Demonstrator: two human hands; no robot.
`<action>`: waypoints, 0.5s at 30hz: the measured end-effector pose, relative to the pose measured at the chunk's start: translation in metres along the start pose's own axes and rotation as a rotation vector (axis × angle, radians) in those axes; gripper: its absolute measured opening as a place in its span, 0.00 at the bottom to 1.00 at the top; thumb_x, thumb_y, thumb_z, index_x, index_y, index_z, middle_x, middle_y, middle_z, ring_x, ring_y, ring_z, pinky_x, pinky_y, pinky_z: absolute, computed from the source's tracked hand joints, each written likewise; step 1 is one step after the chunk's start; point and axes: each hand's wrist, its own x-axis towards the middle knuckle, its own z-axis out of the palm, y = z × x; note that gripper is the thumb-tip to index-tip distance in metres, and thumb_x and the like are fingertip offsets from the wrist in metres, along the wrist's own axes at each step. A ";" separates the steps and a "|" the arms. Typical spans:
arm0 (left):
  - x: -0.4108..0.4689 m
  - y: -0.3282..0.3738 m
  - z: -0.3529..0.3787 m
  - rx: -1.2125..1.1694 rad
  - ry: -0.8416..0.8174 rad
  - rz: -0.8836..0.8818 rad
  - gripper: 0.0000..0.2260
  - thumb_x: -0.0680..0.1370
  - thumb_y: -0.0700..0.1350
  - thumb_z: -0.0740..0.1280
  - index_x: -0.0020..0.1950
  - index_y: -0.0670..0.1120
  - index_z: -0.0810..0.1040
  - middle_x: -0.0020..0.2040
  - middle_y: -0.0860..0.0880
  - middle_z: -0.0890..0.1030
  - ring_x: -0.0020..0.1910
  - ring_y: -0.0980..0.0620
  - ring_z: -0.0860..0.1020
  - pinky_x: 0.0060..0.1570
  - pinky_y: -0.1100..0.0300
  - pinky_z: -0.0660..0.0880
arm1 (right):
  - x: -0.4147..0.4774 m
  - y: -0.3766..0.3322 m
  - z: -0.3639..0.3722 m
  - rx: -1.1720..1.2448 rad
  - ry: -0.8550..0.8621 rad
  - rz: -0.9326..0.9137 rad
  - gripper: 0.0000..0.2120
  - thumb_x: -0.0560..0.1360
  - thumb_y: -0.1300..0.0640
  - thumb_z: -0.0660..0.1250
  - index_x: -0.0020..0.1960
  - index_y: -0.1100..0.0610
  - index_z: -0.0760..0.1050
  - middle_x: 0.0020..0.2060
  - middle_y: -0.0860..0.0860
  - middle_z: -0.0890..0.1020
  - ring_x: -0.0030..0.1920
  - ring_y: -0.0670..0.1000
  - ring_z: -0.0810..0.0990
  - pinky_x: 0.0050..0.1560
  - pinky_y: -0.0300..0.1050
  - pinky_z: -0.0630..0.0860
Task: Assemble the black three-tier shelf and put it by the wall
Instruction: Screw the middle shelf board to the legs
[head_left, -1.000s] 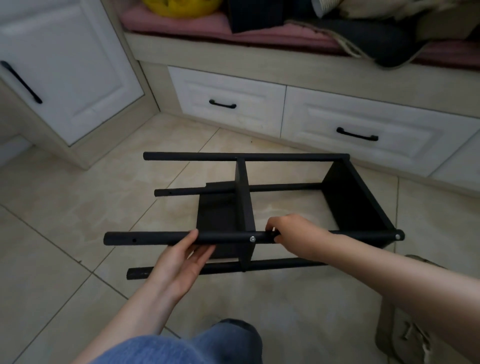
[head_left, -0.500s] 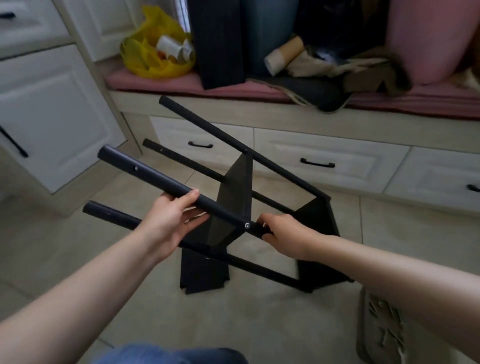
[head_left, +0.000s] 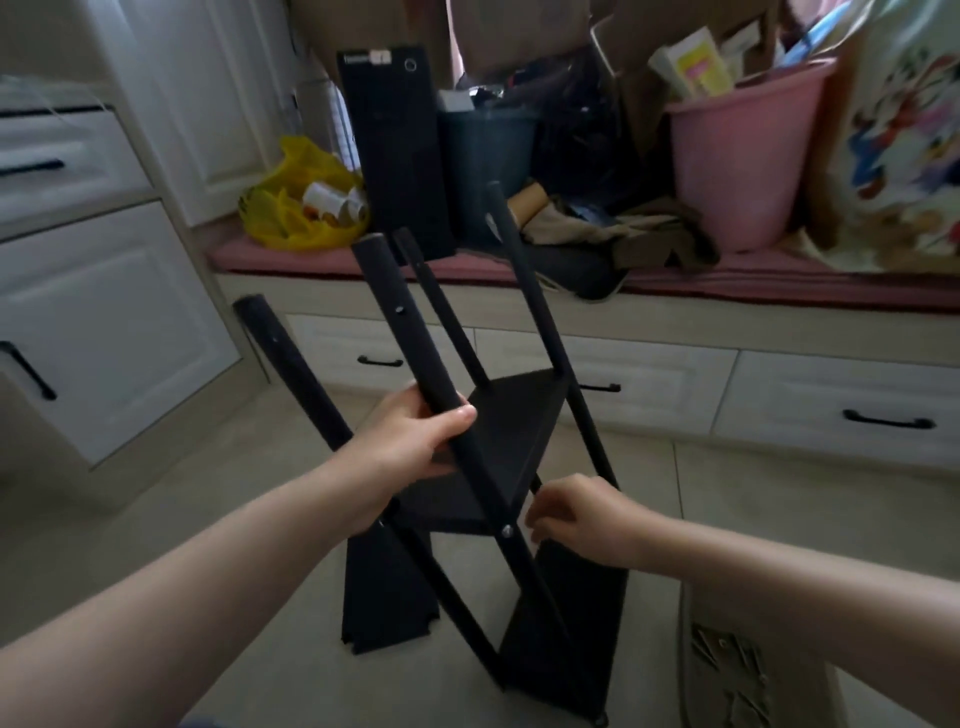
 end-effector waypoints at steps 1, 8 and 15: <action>-0.003 0.002 0.004 0.039 -0.036 0.032 0.05 0.81 0.45 0.68 0.56 0.47 0.78 0.52 0.47 0.82 0.46 0.57 0.84 0.39 0.65 0.81 | -0.005 0.004 -0.007 0.017 0.030 0.022 0.06 0.79 0.57 0.65 0.52 0.52 0.81 0.45 0.44 0.84 0.46 0.40 0.82 0.48 0.33 0.77; -0.023 -0.006 0.023 0.217 -0.069 0.268 0.08 0.81 0.45 0.69 0.51 0.59 0.74 0.45 0.56 0.78 0.46 0.54 0.80 0.48 0.59 0.80 | -0.028 0.033 -0.072 0.169 0.358 0.293 0.10 0.81 0.56 0.63 0.45 0.57 0.79 0.41 0.52 0.85 0.44 0.49 0.84 0.47 0.45 0.79; -0.029 0.002 0.001 0.223 -0.316 0.328 0.21 0.81 0.43 0.68 0.65 0.67 0.70 0.41 0.65 0.76 0.46 0.60 0.79 0.51 0.63 0.78 | -0.033 0.054 -0.099 0.375 0.481 0.447 0.18 0.80 0.51 0.65 0.65 0.60 0.69 0.55 0.57 0.78 0.52 0.57 0.80 0.53 0.55 0.80</action>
